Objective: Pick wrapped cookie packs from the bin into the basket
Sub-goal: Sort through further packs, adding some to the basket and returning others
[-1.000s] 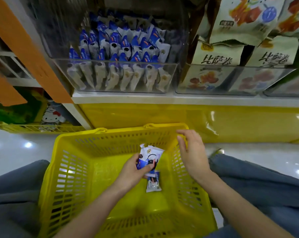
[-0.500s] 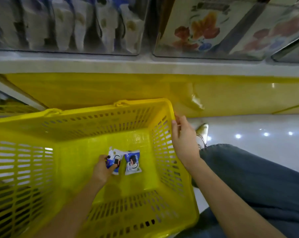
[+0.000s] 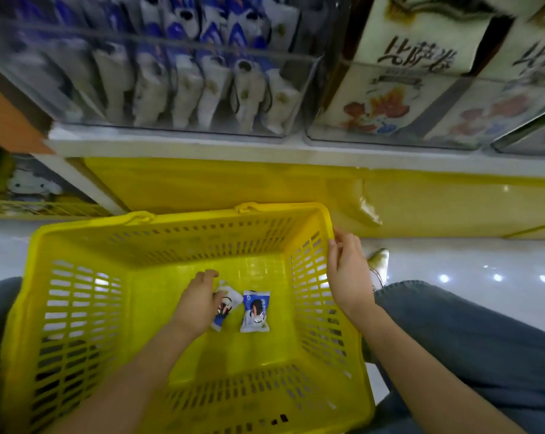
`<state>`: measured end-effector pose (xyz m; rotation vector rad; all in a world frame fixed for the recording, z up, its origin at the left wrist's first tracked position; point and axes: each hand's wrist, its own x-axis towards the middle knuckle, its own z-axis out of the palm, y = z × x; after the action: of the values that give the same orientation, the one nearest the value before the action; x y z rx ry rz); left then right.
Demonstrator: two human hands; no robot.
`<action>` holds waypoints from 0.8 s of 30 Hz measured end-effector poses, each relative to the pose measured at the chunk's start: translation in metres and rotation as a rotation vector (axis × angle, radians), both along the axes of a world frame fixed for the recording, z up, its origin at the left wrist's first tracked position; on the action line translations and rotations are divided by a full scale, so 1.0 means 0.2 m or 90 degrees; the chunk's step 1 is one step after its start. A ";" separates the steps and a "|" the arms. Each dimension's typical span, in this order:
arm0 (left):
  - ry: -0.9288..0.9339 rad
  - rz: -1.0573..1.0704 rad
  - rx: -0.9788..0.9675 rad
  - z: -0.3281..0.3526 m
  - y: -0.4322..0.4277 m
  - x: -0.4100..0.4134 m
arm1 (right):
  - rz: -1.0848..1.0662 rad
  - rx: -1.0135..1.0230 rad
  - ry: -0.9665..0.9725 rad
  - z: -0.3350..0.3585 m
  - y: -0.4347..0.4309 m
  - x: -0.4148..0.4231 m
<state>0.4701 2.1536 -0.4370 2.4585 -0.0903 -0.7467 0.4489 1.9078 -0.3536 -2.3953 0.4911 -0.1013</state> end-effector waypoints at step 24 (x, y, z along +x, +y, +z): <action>-0.584 -0.162 0.143 1.48 0.41 0.52 | 0.389 -0.153 -0.257 1.21 0.70 1.00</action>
<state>0.5744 2.2355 -0.1413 2.8345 -0.6961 0.3560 0.6497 2.0487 -0.1115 -2.5556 -0.4631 -0.3740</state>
